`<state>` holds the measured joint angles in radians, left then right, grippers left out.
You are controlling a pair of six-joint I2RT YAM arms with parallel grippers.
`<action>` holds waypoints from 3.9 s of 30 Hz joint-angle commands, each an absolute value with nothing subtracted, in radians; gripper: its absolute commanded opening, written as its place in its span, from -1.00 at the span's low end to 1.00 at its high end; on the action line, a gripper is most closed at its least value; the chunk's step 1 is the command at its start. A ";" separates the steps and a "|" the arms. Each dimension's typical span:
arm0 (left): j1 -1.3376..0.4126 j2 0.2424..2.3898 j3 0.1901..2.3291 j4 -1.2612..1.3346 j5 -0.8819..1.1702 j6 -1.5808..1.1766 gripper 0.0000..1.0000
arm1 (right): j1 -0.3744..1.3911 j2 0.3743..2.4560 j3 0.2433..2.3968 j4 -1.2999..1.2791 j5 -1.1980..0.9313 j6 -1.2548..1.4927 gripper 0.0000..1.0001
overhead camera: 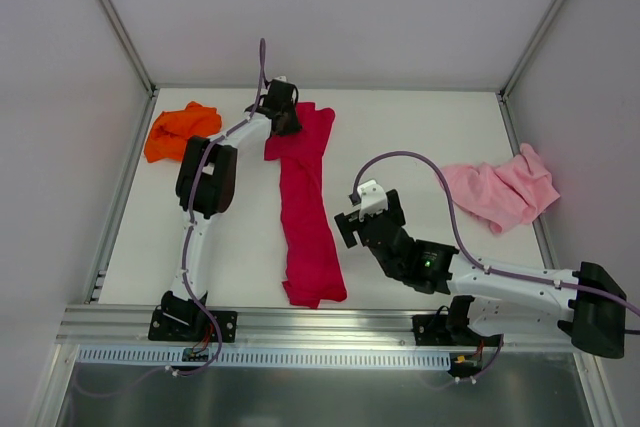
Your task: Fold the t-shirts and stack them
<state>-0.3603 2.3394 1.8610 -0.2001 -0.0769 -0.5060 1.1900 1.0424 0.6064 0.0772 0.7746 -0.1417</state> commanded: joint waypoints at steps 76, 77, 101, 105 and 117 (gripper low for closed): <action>-0.472 2.373 2.011 -0.167 0.215 -0.391 0.49 | 1.221 1.065 0.604 0.094 0.828 -0.109 0.81; -0.474 2.375 2.010 -0.169 0.215 -0.391 0.49 | 1.224 1.060 0.604 0.094 0.828 -0.110 0.80; -0.486 2.457 2.089 -0.248 0.094 -0.468 0.63 | 1.275 0.939 0.615 0.012 0.897 -0.109 0.80; -0.463 2.454 2.112 -0.330 0.031 -0.546 0.65 | 1.307 0.878 0.603 0.005 0.920 -0.110 0.80; -0.368 2.411 2.022 -0.399 -0.027 -0.680 0.62 | 1.354 0.831 0.600 0.005 0.945 -0.130 0.80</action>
<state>-0.4004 2.4462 2.0579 -0.3126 0.0418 -0.6491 1.3415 0.8371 0.5922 -0.0132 0.8986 -0.1322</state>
